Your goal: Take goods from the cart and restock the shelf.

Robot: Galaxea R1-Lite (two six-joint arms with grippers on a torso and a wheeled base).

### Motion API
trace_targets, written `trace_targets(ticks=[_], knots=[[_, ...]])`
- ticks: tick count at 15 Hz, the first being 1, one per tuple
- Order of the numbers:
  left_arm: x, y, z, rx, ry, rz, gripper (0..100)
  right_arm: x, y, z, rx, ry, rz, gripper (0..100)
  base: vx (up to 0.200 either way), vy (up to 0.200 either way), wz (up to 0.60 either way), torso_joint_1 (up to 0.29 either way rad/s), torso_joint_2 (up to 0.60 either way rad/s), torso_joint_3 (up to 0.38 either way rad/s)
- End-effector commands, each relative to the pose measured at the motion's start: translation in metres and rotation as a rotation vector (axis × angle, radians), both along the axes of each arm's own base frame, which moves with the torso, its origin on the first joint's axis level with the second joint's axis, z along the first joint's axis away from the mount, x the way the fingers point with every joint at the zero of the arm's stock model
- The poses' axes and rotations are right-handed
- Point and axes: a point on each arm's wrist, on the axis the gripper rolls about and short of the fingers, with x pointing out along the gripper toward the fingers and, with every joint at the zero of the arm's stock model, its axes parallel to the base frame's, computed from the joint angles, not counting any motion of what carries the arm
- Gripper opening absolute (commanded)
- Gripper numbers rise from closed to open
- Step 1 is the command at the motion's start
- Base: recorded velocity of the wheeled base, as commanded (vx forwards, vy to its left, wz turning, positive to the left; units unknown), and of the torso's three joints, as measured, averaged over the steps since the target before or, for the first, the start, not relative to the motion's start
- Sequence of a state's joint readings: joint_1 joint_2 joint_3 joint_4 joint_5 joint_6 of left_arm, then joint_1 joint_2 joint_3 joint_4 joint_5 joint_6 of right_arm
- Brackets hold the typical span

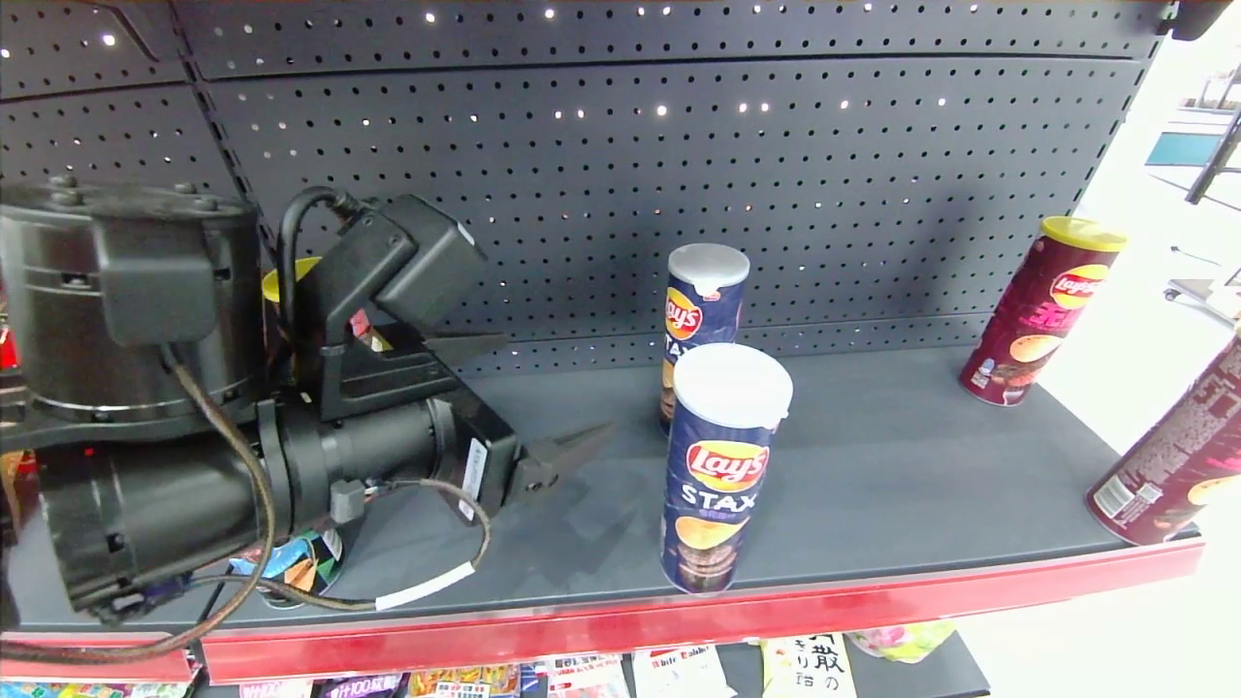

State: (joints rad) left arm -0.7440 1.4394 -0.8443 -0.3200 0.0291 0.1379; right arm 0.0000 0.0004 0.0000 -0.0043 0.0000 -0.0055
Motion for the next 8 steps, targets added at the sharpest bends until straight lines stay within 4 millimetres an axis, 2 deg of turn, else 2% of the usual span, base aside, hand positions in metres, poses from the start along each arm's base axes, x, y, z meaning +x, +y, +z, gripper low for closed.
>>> trace_targets(ticks=[1, 3, 4, 6, 8], knots=[[-0.004, 0.004, 0.006, -0.017, -0.019, 0.0, 100, 0.0, 0.0, 0.0, -0.001, -0.001, 0.0, 100, 0.0, 0.0, 0.0, 0.0, 0.0, 0.0], [-0.006, 0.005, 0.015, -0.053, -0.058, -0.006, 100, 0.0, 0.0, 0.0, -0.001, -0.001, 0.0, 100, 0.0, 0.0, 0.0, 0.0, 0.0, 0.0], [-0.012, 0.006, 0.025, -0.107, -0.117, -0.016, 100, 0.0, 0.0, 0.0, -0.001, -0.001, 0.0, 100, 0.0, 0.0, 0.0, 0.0, 0.0, 0.0], [-0.028, 0.013, 0.042, -0.17, -0.179, -0.044, 100, 0.0, 0.0, 0.0, -0.001, -0.001, 0.0, 100, 0.0, 0.0, 0.0, 0.0, 0.0, 0.0], [-0.053, 0.032, 0.063, -0.237, -0.253, -0.061, 100, 0.0, 0.0, 0.0, -0.001, -0.001, -0.002, 100, 0.0, 0.0, 0.0, 0.0, 0.0, 0.0]])
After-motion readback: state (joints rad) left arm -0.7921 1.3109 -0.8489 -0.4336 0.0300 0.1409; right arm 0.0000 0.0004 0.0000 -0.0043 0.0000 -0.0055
